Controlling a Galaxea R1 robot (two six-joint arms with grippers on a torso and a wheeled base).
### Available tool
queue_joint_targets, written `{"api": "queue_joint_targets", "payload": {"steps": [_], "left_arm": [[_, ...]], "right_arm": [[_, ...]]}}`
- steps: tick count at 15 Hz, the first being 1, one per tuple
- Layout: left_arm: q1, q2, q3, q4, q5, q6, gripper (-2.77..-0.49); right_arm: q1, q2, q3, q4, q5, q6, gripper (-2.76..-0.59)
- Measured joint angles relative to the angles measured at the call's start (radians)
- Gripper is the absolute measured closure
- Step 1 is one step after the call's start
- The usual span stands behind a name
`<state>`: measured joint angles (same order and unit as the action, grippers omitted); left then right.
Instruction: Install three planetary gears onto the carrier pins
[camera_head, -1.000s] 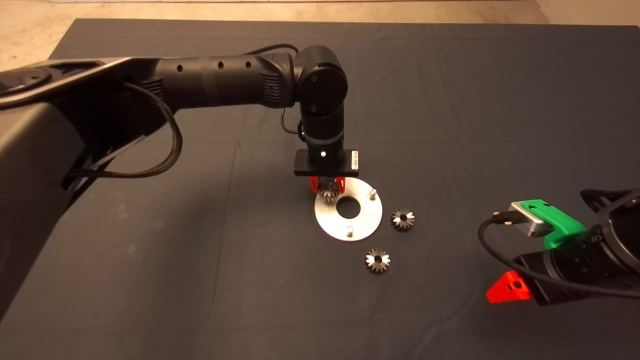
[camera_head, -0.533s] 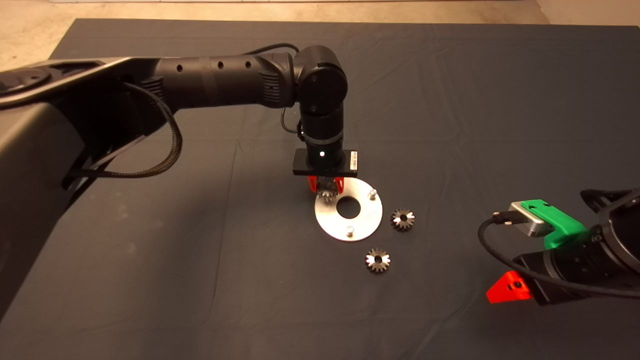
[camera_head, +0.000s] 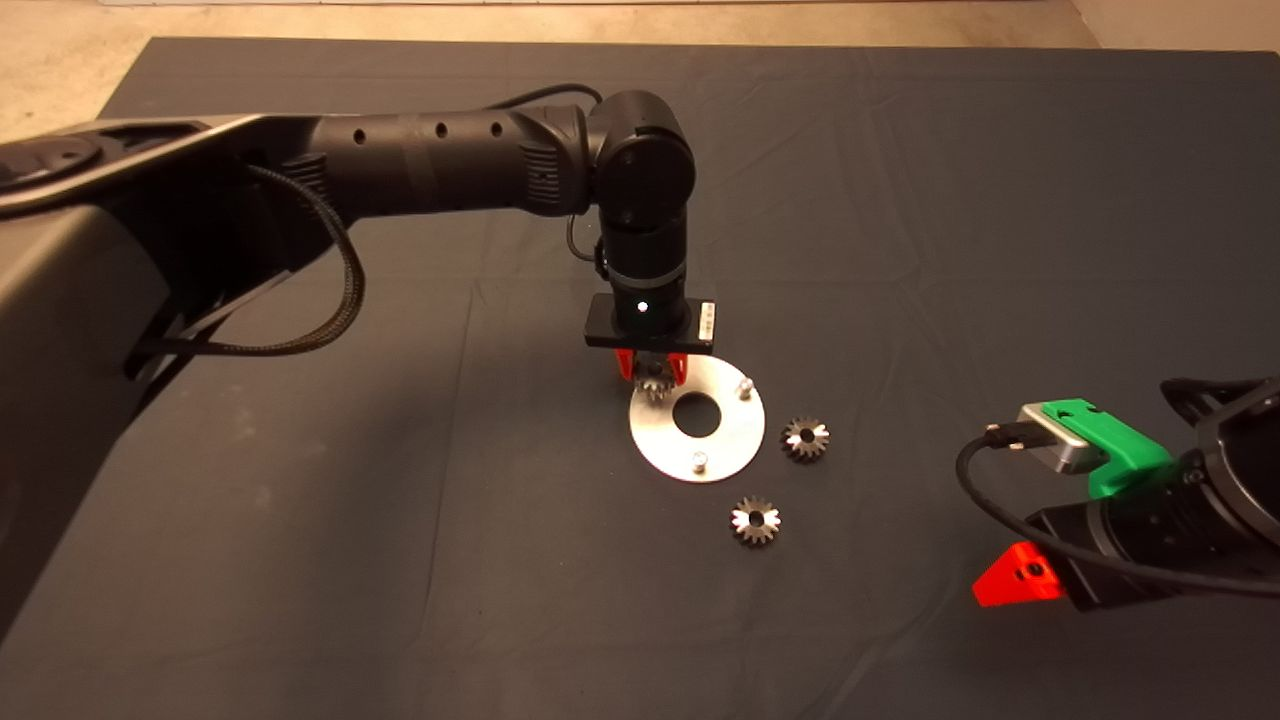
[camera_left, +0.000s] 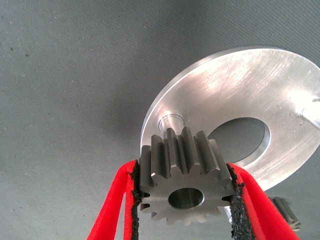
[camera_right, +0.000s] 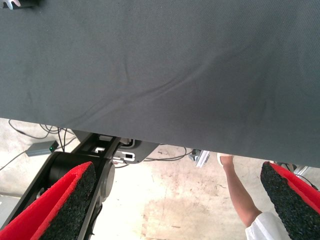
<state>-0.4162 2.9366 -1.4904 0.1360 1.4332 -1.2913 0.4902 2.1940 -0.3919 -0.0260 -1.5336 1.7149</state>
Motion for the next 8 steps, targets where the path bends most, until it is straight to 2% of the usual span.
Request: {"api": "queue_joint_targets", "payload": {"steps": [3, 4, 6, 8], "left_arm": [[0.000, 0.000, 0.000, 0.002, 0.000, 0.003, -0.88], [0.000, 0.000, 0.000, 0.006, -0.001, 0.017, -0.88], [0.000, 0.000, 0.000, 0.023, -0.001, 0.019, -0.88], [0.000, 0.000, 0.000, 0.027, -0.001, 0.024, -0.88]], "right_arm": [[0.000, 0.000, 0.000, 0.000, 0.000, 0.000, -2.46], [0.000, 0.000, 0.000, 0.000, 0.000, 0.000, -2.46], [0.000, 0.000, 0.000, 0.000, 0.000, 0.000, -2.46], [0.000, 0.000, 0.000, 0.000, 0.000, 0.000, -2.46]]}}
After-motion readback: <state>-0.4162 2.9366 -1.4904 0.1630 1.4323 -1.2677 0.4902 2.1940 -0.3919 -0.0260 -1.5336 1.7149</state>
